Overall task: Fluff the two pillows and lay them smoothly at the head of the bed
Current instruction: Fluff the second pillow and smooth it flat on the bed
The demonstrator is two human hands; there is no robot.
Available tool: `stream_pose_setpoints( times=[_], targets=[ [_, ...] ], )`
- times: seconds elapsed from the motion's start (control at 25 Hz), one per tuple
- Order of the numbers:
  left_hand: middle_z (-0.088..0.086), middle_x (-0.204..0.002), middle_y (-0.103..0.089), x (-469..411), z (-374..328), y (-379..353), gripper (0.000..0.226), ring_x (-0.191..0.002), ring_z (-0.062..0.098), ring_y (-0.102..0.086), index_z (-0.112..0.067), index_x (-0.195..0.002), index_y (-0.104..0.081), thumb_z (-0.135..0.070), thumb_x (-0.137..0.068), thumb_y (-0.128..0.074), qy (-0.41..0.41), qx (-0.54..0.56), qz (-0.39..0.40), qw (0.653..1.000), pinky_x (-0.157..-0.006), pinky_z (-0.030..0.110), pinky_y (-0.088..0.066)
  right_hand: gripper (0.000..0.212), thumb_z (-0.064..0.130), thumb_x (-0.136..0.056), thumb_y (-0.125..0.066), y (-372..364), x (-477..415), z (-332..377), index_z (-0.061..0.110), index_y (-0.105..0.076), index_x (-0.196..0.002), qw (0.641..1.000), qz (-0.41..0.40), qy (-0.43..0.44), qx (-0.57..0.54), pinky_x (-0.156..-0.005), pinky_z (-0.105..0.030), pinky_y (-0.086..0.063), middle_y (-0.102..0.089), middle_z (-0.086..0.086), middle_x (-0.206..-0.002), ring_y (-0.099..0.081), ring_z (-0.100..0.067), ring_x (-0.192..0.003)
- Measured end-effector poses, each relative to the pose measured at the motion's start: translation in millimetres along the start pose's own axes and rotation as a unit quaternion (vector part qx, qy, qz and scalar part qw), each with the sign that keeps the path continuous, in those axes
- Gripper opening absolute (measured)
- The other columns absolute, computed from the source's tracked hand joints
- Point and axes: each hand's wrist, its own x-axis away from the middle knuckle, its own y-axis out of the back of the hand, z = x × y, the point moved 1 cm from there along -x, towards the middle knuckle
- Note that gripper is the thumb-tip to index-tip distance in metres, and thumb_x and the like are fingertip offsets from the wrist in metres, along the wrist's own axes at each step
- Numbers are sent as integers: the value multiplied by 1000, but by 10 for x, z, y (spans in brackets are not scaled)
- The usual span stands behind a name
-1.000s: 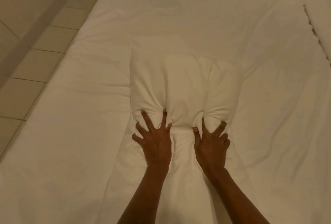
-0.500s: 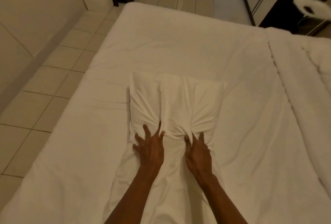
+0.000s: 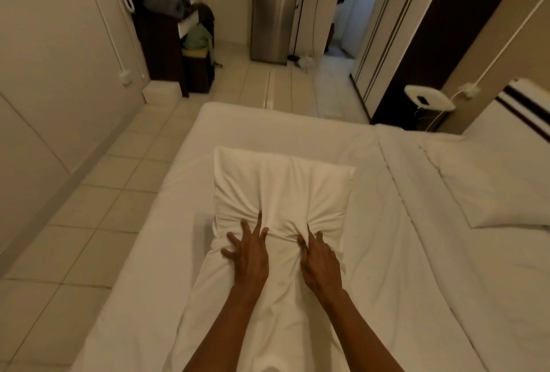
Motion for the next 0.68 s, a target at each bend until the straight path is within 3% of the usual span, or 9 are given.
stream_pose_setpoints(
  times=[0.28,0.48,0.68],
  targets=[
    [6,-168,-9,443,-988,746,51,-153,43,-4,-39,-158,-4,-38,-108,-17,-96,32,-80,992,-117,68,-9,53,40,-107,-29,1266,159,225,12,-33,-153,990,-135,49,2,-96,-45,-50,-51,-22,-146,-60,-38,-119],
    [8,-167,-15,702,-1525,685,50,-150,43,-12,-40,-157,-14,-31,-109,-20,-120,81,-116,983,-116,67,-14,53,34,-109,-26,1921,175,-84,27,-13,-160,984,-143,90,54,-102,-45,-45,-22,-19,-164,-47,-40,-133],
    [12,-161,-30,1103,-2329,227,47,-144,44,-23,-36,-154,-30,-29,-109,-22,-128,140,-135,972,-113,69,-17,57,26,-109,-25,2545,163,-868,25,-2,-161,982,-123,107,100,-110,-46,-36,-6,-20,-167,-31,-45,-143]
  ],
)
